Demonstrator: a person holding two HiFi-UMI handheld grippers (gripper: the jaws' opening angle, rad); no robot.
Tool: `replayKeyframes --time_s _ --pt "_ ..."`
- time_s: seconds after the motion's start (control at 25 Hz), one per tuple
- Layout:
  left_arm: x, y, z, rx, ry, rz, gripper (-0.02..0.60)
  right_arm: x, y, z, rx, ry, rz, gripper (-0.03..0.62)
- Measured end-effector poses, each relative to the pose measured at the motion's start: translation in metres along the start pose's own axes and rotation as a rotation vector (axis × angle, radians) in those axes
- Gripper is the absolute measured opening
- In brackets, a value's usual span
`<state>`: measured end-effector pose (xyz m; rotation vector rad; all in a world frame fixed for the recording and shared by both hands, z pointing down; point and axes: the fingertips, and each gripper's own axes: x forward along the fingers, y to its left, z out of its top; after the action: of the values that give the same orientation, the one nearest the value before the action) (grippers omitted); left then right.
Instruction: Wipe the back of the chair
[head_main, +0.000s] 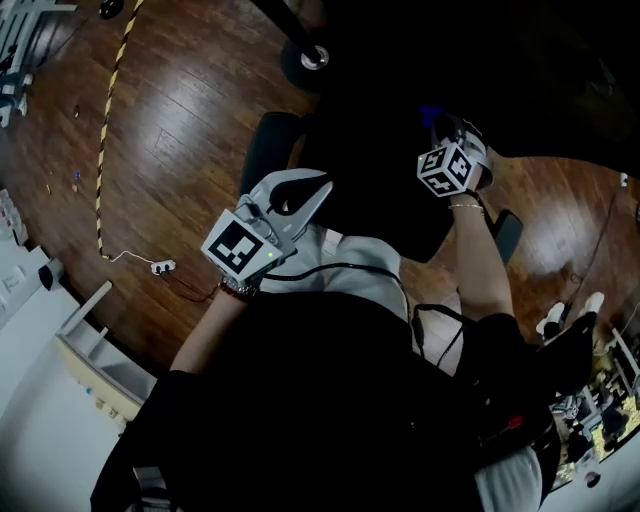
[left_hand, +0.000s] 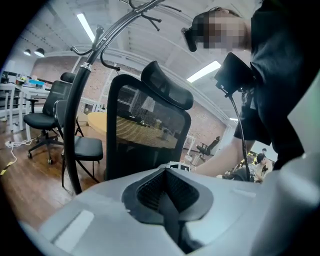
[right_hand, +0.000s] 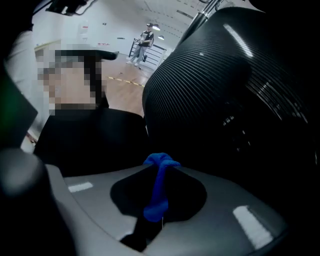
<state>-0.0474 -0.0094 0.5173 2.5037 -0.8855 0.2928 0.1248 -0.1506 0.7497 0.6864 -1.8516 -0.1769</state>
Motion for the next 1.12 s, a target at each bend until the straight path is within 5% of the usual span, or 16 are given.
replayKeyframes --time_s 0.32,0.6,0.84,1.12 --pt "-0.057 0.063 0.008 0.067 0.003 -0.002 0.005 0.044 0.041 0.111 0.020 -0.116 0.011 0.033" --pt "-0.112 0.089 0.009 0.047 0.012 0.054 0.005 0.053 0.066 0.214 0.064 -0.252 0.003 0.034" --pt "-0.140 0.068 0.008 0.073 0.004 0.032 0.005 -0.042 0.033 0.279 0.230 -0.495 -0.104 0.033" --pt "-0.118 0.025 0.052 0.160 -0.113 -0.079 0.005 -0.205 -0.030 0.244 0.412 -0.649 -0.265 0.034"
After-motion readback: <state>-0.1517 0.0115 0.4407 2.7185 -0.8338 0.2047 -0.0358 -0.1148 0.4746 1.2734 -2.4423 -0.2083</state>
